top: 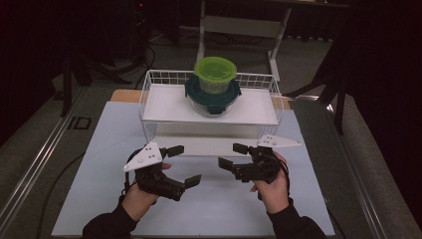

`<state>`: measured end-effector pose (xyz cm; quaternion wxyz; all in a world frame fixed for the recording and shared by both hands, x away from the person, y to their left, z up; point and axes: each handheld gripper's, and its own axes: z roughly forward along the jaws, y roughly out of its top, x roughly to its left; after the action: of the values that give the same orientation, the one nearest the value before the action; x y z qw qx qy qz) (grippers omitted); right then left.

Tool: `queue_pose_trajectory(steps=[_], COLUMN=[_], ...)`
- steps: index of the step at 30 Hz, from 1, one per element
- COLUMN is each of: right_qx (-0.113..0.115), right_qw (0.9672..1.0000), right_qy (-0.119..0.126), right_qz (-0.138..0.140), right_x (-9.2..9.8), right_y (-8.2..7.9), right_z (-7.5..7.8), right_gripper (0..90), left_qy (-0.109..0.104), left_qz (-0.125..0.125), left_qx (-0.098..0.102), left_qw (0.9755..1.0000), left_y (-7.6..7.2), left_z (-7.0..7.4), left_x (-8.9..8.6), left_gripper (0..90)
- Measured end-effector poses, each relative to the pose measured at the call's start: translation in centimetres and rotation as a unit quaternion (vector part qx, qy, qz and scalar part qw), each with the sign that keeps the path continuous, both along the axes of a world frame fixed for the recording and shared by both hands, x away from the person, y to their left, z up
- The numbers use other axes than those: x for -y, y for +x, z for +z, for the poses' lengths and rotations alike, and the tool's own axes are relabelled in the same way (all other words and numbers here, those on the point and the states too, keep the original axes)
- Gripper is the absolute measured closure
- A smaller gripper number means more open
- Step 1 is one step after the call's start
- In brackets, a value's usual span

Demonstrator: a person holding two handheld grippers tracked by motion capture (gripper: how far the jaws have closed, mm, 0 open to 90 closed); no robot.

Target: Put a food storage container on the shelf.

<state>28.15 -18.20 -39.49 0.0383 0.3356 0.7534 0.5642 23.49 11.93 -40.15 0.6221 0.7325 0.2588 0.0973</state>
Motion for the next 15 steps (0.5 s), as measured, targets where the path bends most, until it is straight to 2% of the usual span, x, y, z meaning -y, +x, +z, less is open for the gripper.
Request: queue_pose_trajectory(steps=[3, 6, 8, 11, 15], right_qx=[0.000, -0.007, -0.014, -0.021, -0.023], right_qw=[1.0000, 0.9999, 0.9999, 0.9997, 0.9994], right_qy=[-0.007, -0.005, -0.006, -0.004, -0.021], right_qz=[-0.002, -0.006, -0.007, -0.012, -0.017], right_x=[0.5, 1.1, 1.4, 1.9, 2.5], right_y=[-0.4, -0.7, -0.8, -0.9, -1.2], right_z=[-1.5, -2.9, -3.6, -4.5, -5.7], right_gripper=[17.2, 17.2, 17.2, 17.2, 17.2], left_qy=[0.007, 0.014, 0.012, 0.019, 0.028], left_qz=[-0.006, -0.011, -0.012, -0.009, -0.004], left_qx=[-0.002, -0.009, -0.012, -0.020, -0.021], left_qw=[1.0000, 0.9998, 0.9998, 0.9996, 0.9994], left_y=[-0.3, -0.5, -0.7, -0.8, -1.2], left_z=[-1.0, -2.0, -2.7, -3.9, -5.2], left_x=[0.0, 0.0, -0.1, -0.2, -0.6], left_gripper=[0.1, 0.1, 0.1, 0.1, 0.1])
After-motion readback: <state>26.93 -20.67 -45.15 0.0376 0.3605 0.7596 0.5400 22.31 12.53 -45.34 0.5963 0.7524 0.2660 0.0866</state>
